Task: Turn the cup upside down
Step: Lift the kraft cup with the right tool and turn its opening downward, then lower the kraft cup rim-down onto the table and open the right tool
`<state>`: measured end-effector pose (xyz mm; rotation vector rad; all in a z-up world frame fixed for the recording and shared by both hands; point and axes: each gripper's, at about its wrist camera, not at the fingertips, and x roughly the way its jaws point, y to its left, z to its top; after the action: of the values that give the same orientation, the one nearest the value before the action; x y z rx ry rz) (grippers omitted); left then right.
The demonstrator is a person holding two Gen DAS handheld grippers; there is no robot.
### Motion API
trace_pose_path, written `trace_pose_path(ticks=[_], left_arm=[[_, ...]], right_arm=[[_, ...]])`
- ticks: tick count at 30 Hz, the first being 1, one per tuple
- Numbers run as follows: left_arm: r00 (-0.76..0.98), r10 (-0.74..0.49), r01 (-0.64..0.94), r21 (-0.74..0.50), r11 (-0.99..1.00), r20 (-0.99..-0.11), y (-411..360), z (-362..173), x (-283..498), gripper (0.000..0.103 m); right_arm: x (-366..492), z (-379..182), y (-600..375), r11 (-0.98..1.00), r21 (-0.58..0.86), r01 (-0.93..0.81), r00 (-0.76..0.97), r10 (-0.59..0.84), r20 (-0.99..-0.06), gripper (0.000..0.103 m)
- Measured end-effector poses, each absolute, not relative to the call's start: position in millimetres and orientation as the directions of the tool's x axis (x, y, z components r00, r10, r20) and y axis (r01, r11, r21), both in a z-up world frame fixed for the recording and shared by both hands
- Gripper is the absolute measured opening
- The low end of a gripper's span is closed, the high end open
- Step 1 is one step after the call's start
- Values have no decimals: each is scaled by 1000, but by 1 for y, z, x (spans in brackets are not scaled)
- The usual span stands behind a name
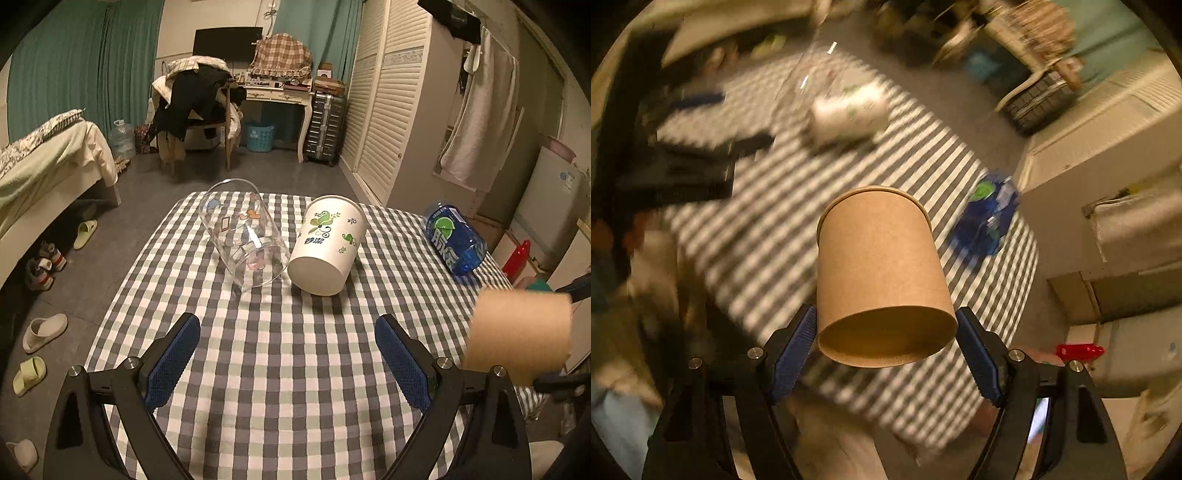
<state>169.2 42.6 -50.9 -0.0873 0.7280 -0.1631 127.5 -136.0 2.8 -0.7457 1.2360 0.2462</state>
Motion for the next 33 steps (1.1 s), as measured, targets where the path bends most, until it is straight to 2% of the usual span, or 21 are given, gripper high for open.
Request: trace_pose_path(ticks=[3,8,9,12,15,18,20,24,30,33], left_arm=[[733,-177,111,-141,984,-657,46,-52,171,98],[730,-158,101,-124,987,-665,53,-53,174,98],[732,-153,97,-121,988,-664,54,-52,174,98],[743,-144,96,-109,989,-654,55,-46,171,98],[765,-130,96,-88,991,-631,52,-32,162,98],[789,-138,114,-79,990,-599,45,-10,145,98],[811,-142,124,-70,990,-567,39,6,128,103],[851,-152,138,-66,988,-502,23,35,91,103],[883,-138,128,-53,990,-449,5,49,47,103],[893,-135,130,-42,991,-430,-4,44,27,103]], right_arm=[[148,-13,-120,713,-354,-605,247,-254,-935,76],[174,-7,-97,696,-354,-624,248,-254,-935,77],[175,-3,-96,703,-347,-620,256,-237,-937,77],[169,11,-95,739,-326,-590,316,-160,-935,89],[151,41,-108,792,-266,-549,396,-33,-918,89],[119,78,-130,843,-243,-480,551,74,-831,90],[99,95,-145,868,-254,-428,636,90,-766,91],[55,119,-179,927,-238,-291,793,95,-602,96],[-2,110,-219,981,-124,-151,891,80,-447,97],[-24,92,-232,992,-74,-99,915,61,-398,102]])
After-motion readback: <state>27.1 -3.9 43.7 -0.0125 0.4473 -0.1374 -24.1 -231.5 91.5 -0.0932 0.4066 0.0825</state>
